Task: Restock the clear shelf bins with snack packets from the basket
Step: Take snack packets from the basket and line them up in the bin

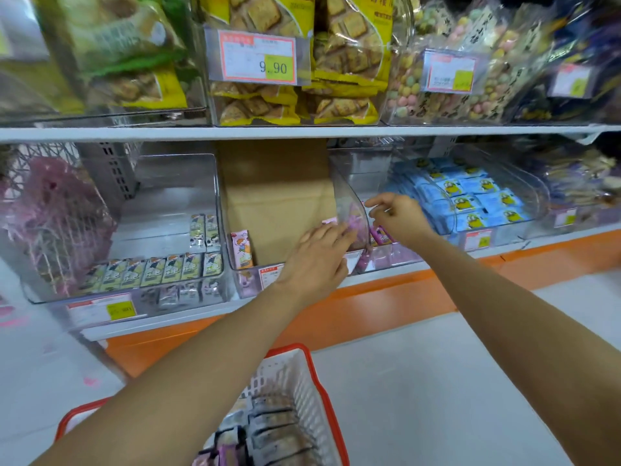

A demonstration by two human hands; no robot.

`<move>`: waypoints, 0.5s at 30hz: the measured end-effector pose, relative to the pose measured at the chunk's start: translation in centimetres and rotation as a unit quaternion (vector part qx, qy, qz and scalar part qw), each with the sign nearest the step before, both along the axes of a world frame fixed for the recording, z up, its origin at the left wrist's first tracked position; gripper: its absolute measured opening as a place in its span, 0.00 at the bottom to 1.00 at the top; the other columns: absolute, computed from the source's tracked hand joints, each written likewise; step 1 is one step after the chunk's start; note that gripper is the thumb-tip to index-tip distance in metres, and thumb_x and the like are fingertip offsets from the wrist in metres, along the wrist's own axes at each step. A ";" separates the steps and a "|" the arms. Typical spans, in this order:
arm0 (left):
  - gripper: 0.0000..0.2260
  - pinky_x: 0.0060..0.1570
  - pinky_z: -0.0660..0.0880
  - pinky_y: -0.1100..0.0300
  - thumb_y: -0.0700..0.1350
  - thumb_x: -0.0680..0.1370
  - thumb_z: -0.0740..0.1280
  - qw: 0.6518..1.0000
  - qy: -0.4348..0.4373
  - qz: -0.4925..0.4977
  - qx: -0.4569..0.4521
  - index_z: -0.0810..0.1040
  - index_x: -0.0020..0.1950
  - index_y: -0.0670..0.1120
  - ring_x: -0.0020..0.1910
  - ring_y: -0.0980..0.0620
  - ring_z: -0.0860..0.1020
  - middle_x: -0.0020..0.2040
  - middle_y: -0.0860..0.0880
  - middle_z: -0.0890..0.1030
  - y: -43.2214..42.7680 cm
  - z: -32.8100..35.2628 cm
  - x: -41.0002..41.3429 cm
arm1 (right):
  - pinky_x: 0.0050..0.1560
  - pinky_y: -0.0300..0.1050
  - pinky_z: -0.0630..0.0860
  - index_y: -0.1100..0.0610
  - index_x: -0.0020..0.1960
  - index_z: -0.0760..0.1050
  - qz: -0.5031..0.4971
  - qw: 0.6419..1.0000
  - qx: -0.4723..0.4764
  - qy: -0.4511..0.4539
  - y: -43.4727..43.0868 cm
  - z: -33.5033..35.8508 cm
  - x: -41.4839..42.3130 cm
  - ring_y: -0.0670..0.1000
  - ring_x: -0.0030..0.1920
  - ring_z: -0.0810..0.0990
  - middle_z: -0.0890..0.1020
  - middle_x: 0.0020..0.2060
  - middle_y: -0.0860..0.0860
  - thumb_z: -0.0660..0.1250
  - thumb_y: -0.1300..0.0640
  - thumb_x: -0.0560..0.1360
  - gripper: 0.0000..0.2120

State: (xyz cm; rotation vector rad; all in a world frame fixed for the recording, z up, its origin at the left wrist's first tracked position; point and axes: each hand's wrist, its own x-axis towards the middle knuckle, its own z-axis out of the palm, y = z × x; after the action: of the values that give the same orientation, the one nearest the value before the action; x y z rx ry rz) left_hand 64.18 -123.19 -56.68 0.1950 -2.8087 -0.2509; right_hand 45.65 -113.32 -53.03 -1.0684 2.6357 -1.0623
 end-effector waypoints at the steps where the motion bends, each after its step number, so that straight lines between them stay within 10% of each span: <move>1: 0.26 0.65 0.71 0.48 0.49 0.74 0.52 1.000 0.005 0.002 0.003 0.75 0.68 0.42 0.65 0.41 0.75 0.66 0.42 0.76 0.0 0.2 1.0 | 0.40 0.43 0.75 0.52 0.53 0.81 0.002 1.000 -0.006 0.017 0.2 0.2 1.1 0.51 0.38 0.81 0.83 0.41 0.54 0.63 0.62 0.77 0.10; 15: 0.21 0.69 0.61 0.52 0.45 0.80 0.58 0.994 -0.053 0.097 -0.004 0.67 0.74 0.45 0.69 0.44 0.67 0.70 0.44 0.70 -3.3 -4.1 19.4 | 0.46 0.48 0.76 0.60 0.53 0.81 0.149 0.989 0.016 -0.005 -2.6 -3.6 19.6 0.52 0.39 0.77 0.83 0.43 0.59 0.62 0.67 0.76 0.11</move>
State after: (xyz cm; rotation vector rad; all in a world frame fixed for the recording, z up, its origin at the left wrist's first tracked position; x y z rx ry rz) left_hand 83.61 -126.46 -60.74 0.4894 -2.8680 -0.1896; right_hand 65.29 -115.95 -56.68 -1.3894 2.3758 -0.9531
